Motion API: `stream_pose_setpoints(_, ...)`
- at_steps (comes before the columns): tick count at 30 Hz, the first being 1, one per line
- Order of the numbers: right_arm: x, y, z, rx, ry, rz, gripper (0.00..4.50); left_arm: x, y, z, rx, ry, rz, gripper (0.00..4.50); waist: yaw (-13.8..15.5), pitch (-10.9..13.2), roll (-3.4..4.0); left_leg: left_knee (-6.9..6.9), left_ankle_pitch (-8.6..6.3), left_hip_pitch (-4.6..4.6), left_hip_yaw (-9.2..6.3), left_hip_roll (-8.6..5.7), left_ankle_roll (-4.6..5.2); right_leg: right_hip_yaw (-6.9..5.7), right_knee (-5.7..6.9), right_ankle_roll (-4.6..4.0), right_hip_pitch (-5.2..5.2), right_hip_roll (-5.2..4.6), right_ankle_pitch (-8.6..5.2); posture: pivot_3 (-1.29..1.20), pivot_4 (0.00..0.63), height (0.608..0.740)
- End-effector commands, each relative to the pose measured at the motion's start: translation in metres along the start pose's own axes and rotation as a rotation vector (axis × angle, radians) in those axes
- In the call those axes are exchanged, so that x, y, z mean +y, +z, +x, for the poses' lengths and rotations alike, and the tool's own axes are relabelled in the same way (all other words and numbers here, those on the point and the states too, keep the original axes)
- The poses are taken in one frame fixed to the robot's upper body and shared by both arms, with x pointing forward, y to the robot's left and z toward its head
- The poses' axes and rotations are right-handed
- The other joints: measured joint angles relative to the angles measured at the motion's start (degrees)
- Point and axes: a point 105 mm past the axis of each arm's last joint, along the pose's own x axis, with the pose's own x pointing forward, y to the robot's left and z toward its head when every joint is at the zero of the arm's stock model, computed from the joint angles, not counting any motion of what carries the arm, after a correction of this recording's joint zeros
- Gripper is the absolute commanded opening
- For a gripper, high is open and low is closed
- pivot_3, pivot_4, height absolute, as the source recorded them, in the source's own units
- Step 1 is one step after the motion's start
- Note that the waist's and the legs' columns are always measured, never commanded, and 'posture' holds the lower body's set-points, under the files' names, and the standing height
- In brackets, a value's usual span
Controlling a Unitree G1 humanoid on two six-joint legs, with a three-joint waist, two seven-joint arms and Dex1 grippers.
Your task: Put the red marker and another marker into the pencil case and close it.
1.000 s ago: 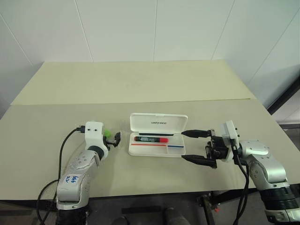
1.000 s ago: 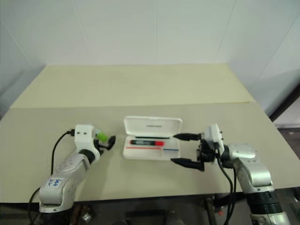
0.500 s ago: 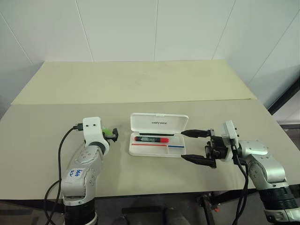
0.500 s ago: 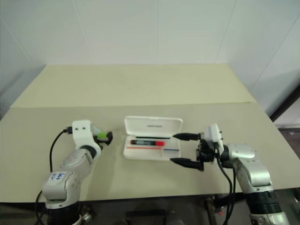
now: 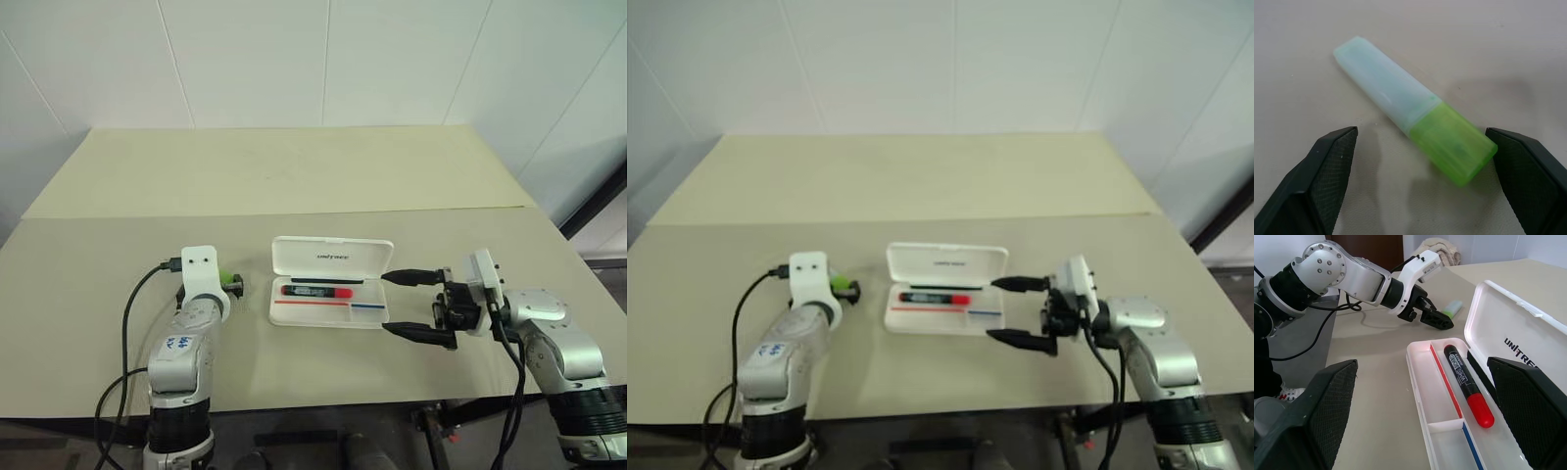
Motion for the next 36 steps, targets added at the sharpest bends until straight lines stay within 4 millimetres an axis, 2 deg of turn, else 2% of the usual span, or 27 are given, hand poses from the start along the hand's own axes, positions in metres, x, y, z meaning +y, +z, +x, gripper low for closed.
stream_pose_setpoints(1,-0.002,0.012,-0.006,-0.017,0.001,-0.039,4.50,-0.003,0.006,0.001,-0.025,0.018,0.016,4.49,0.03,0.00,0.00,0.01,0.00,0.00,0.00,0.00,0.00,0.00,0.00,0.01,0.01,0.00,0.01,0.00,0.150,0.740)
stream_pose_setpoints(10,0.000,0.009,-0.003,-0.028,0.006,-0.032,4.50,-0.006,0.005,0.001,-0.017,0.049,-0.027,4.49,-0.02,0.00,0.00,0.09,0.01,0.01,0.00,-0.01,0.01,0.00,-0.08,-0.12,0.05,0.00,0.01,0.00,0.150,0.740)
stream_pose_setpoints(13,0.000,0.008,-0.003,-0.030,0.008,-0.027,4.50,-0.002,0.002,0.000,-0.001,0.071,-0.038,3.56,-0.05,0.00,-0.01,0.07,0.01,0.00,0.00,-0.01,0.01,0.00,-0.15,-0.25,0.08,0.00,-0.06,0.00,0.150,0.740)
stream_pose_setpoints(16,-0.001,0.007,-0.002,-0.031,0.010,-0.025,4.50,0.005,-0.001,-0.002,0.009,0.093,-0.032,2.59,-0.20,0.00,0.00,0.02,-0.01,0.01,0.00,0.00,0.01,0.01,-0.16,0.05,0.07,0.00,0.10,0.00,0.150,0.740)
stream_pose_setpoints(20,-0.002,0.005,-0.001,-0.034,0.010,-0.023,4.50,0.014,-0.006,-0.004,0.029,0.129,-0.025,1.22,-0.32,0.00,0.00,-0.01,-0.02,0.02,0.00,0.01,0.01,0.01,-0.15,0.05,0.05,0.01,0.09,0.00,0.150,0.740)
stream_pose_setpoints(21,-0.001,0.005,0.000,-0.036,0.011,-0.022,4.50,0.016,-0.006,-0.004,0.035,0.139,-0.020,1.09,-0.34,0.00,0.00,0.00,-0.02,0.02,0.01,0.01,0.01,0.01,-0.15,0.05,0.05,0.01,0.10,0.00,0.150,0.740)
stream_pose_setpoints(27,-0.002,0.004,0.001,-0.042,0.007,-0.023,4.50,0.021,-0.006,-0.003,0.030,0.153,-0.012,1.09,-0.34,0.00,0.00,0.03,-0.02,0.02,0.01,0.00,0.01,0.01,-0.16,0.06,0.07,0.01,0.10,0.00,0.150,0.740)
stream_pose_setpoints(29,-0.002,0.004,0.000,-0.040,0.007,-0.025,4.50,0.021,-0.003,-0.003,0.019,0.131,-0.075,1.09,-0.38,0.00,0.00,0.02,-0.02,0.02,0.01,0.00,0.01,0.01,-0.16,0.06,0.06,0.01,0.10,0.00,0.150,0.740)
stream_pose_setpoints(32,-0.003,0.005,-0.002,-0.038,0.003,-0.031,4.50,0.017,0.010,-0.003,-0.062,0.023,-0.213,1.09,-0.37,0.00,0.00,0.01,-0.02,0.02,0.01,0.01,0.01,0.01,-0.15,0.05,0.06,0.02,0.11,0.00,0.150,0.740)
stream_pose_setpoints(36,-0.006,0.013,-0.006,-0.087,-0.011,-0.047,4.50,0.020,0.021,0.000,-0.137,-0.044,-0.244,1.09,-0.05,0.00,-0.01,0.02,-0.02,-0.02,0.01,0.00,0.01,0.01,-0.20,0.06,0.05,0.02,0.11,0.00,0.150,0.740)
